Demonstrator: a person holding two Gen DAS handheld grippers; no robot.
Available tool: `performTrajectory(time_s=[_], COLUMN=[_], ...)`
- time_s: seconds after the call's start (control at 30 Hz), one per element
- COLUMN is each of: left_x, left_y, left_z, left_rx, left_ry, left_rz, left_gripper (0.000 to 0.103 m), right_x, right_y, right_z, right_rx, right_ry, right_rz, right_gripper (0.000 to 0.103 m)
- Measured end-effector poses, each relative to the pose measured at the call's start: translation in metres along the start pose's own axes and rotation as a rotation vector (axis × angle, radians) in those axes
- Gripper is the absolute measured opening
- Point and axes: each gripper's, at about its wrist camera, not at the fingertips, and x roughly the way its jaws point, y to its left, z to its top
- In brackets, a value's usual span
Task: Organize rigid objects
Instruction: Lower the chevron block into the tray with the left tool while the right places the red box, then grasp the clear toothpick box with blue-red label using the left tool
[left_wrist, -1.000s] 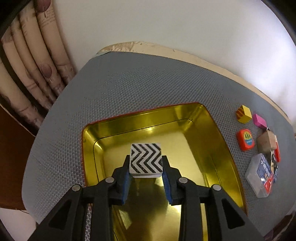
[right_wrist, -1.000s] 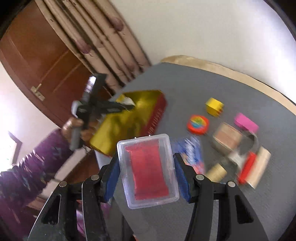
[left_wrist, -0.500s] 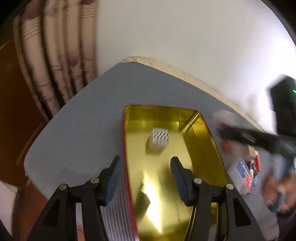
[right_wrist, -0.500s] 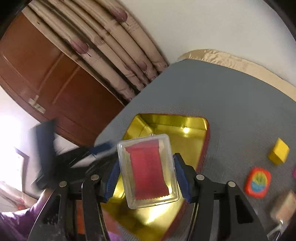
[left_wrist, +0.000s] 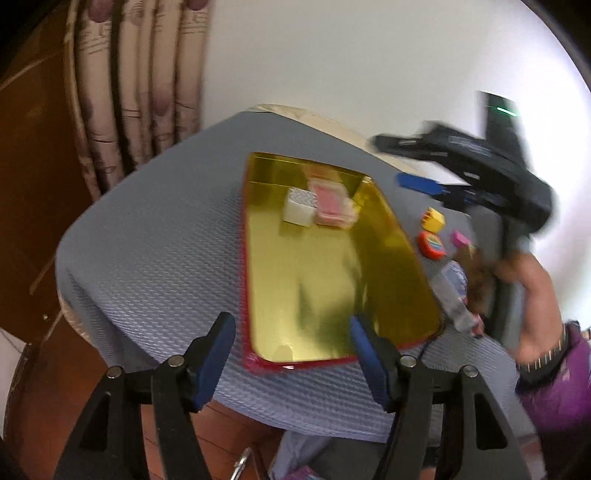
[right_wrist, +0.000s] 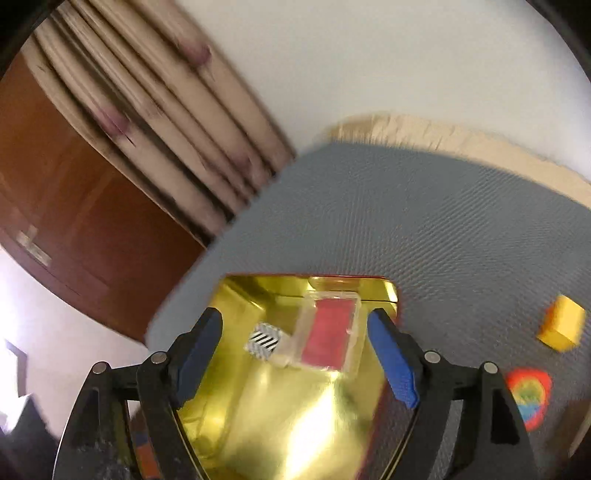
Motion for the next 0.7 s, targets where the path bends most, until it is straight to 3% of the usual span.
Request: performTrajectory(time_s=[0.07, 0.17, 0.27, 0.33, 0.5, 0.7], left_x=[0.0, -0.002, -0.002, -0.001, 0.047, 0.122], left_y=[-0.019, -0.055, -0.1, -0.129, -0.202, -0.236], left_z=[-0.004, -0.006, -0.001, 0.006, 0.037, 0.064], left_rx=[0.053, 0.128, 0.16, 0.143, 0.033, -0.084], left_ry=[0.014, 0.044, 0.094, 0.089, 0.21, 0.324], left_rz=[-0.032, -0.109, -0.186, -0.202, -0.233, -0.133], left_gripper=[0.066, 0.066, 0.066, 0.066, 0.066, 0.066], right_x=[-0.06, -0.133, -0.19, -0.213, -0.263, -0.28], right_y=[-0.007, -0.032, -0.081, -0.112, -0.171, -0.176], right_z=[-0.028, -0.075, -0.131, -0.153, -0.205, -0.217], right_rx=[-0.028, -0.096, -0.155, -0.131, -0.004, 0.009], right_ry=[-0.106, -0.194, -0.144, -0.106, -0.112, -0.182], right_rz=[-0.04, -0.237, -0.551, -0.654, -0.693, -0.601], right_gripper=[0.096, 0.102, 0.103, 0.103, 0.103, 0.103])
